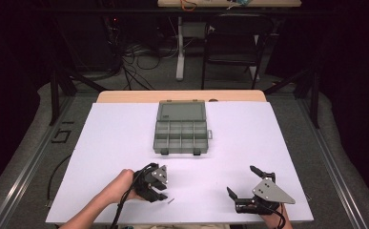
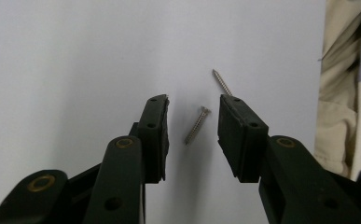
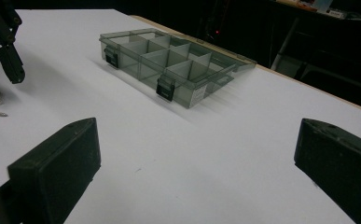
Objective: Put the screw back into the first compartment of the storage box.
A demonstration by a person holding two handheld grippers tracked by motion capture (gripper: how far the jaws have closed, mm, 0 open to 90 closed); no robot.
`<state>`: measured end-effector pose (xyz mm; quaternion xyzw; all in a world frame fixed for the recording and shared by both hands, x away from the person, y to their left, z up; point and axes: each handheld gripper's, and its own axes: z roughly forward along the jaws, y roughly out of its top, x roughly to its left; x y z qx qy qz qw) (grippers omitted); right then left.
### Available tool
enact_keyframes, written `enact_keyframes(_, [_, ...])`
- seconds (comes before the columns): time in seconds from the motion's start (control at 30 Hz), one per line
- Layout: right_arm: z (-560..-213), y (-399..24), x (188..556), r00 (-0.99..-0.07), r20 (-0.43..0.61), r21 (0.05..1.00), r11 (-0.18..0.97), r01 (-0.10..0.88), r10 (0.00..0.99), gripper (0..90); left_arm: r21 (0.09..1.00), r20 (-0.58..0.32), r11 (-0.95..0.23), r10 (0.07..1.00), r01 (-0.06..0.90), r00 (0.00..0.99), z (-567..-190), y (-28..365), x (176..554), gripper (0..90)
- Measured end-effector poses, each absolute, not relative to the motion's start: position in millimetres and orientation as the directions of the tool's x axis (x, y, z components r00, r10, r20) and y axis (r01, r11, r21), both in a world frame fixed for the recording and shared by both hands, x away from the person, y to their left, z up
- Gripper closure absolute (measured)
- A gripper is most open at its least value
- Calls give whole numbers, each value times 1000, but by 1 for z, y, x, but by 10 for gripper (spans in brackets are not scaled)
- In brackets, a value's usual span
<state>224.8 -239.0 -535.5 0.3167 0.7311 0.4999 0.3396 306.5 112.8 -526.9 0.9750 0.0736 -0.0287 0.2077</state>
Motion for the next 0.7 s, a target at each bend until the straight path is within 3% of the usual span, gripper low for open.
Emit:
enact_keyframes(0.13, [-535, -239, 225, -568, -179, 946, 300, 125, 803, 0, 405, -83, -903, 120, 143, 989, -533, 112, 307, 694])
enact_keyframes(0.37, [-536, -239, 225, -568, -183, 945, 303, 123, 802, 0, 404, -31, -907, 111, 114, 993, -534, 112, 304, 866])
enact_keyframes(0.7, [-536, -239, 225, -569, -183, 945, 304, 124, 802, 0, 427, -23, -894, 138, 134, 990, -533, 114, 304, 878])
